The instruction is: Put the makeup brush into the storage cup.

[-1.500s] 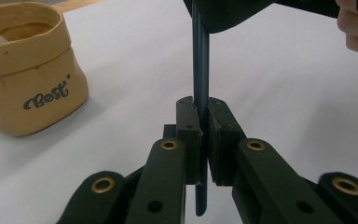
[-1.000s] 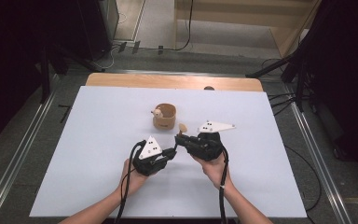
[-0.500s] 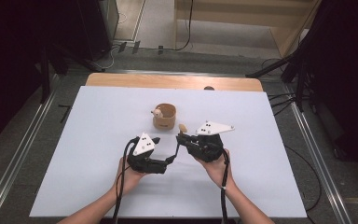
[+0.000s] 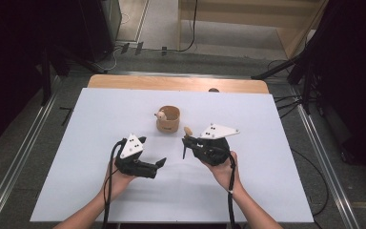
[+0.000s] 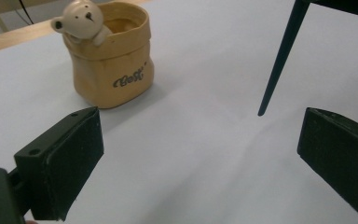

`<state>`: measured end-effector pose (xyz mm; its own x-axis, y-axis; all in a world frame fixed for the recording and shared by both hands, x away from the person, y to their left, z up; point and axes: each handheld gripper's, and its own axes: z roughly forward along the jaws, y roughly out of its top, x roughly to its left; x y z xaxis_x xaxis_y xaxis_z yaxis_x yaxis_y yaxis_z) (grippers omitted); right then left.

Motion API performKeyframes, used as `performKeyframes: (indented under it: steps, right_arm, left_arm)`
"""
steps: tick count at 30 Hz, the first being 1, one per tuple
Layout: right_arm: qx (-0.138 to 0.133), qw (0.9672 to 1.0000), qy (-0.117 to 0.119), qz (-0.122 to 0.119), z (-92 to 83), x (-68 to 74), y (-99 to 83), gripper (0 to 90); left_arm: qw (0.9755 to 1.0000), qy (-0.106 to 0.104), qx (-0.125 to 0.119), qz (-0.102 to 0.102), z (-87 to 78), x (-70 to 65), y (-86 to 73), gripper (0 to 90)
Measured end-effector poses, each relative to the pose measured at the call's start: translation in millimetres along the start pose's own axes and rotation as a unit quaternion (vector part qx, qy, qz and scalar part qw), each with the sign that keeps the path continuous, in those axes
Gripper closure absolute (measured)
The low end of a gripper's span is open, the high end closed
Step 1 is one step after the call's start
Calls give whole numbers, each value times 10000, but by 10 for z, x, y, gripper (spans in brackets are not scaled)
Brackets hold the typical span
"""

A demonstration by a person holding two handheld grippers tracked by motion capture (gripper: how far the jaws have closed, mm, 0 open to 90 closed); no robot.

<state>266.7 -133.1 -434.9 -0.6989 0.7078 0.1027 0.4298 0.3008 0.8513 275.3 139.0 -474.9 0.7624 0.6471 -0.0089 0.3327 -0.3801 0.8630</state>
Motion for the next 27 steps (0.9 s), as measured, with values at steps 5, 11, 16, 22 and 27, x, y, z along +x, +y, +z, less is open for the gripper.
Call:
performKeyframes:
  steps: [5,11,16,22,27]
  right_arm:
    - [40,9999,-67,-65,-4,-3,5,841]
    - [72,9999,-109,-89,-14,-30,7,841]
    - [88,9998,-141,-80,-27,-59,7,842]
    - [76,9998,-177,-52,-52,-100,16,842]
    - [96,9997,-205,-34,-57,-119,15,842]
  left_arm:
    - [9999,79,-100,10,-87,56,-38,0]
    - [9998,126,-166,21,-184,103,-75,0]
    - [9995,195,-259,30,-274,144,-94,0]
    - [9993,222,-315,19,-357,180,-139,0]
    - [9992,265,-297,30,-431,216,-183,0]
